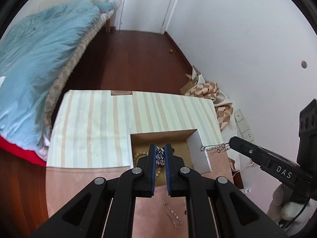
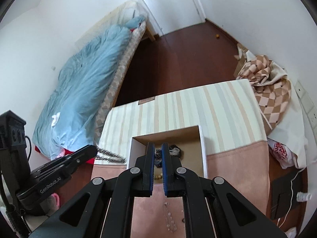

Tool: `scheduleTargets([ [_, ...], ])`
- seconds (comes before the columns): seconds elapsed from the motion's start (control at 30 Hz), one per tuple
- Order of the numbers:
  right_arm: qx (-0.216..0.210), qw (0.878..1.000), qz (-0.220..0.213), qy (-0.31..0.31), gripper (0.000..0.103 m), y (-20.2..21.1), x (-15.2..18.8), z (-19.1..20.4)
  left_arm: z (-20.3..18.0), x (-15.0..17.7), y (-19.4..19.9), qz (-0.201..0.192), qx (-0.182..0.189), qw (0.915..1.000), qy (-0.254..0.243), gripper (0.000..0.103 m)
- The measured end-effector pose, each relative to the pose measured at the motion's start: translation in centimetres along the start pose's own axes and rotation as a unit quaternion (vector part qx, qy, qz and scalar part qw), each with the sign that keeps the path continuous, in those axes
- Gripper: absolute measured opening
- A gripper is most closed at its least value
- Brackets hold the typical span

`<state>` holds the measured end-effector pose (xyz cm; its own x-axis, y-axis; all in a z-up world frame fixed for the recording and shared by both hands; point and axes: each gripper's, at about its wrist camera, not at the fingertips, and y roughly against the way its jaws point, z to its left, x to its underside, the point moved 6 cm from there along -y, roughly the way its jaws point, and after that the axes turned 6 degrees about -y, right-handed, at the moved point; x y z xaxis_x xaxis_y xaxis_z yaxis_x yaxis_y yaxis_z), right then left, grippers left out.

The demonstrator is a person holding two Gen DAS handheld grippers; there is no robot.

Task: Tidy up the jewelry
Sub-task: 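Carry both pieces into the white box and open both tools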

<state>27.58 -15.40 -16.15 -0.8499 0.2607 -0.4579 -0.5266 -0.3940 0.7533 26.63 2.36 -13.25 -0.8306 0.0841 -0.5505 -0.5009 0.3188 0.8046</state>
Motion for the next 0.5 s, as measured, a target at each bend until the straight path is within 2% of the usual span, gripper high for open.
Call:
scheduleTargets([
  [0.17,0.023,0.999,0.046,0.001,0.007,-4.5,-1.6,-1.0,0.9,-0.6,-4.5,0.047,0.006,0.9988,0.004,0.006],
  [0.33,0.055,0.995,0.077,0.014,0.007,-8.0,-2.2,-2.3,1.4,-1.0,-7.8,0.077,0.002,0.997,0.004,0.006],
  [0.5,0.069,0.99,0.122,0.019,0.008,-10.2,-2.0,-3.2,2.3,-1.6,-9.5,0.105,-0.029,0.9938,0.021,0.008],
])
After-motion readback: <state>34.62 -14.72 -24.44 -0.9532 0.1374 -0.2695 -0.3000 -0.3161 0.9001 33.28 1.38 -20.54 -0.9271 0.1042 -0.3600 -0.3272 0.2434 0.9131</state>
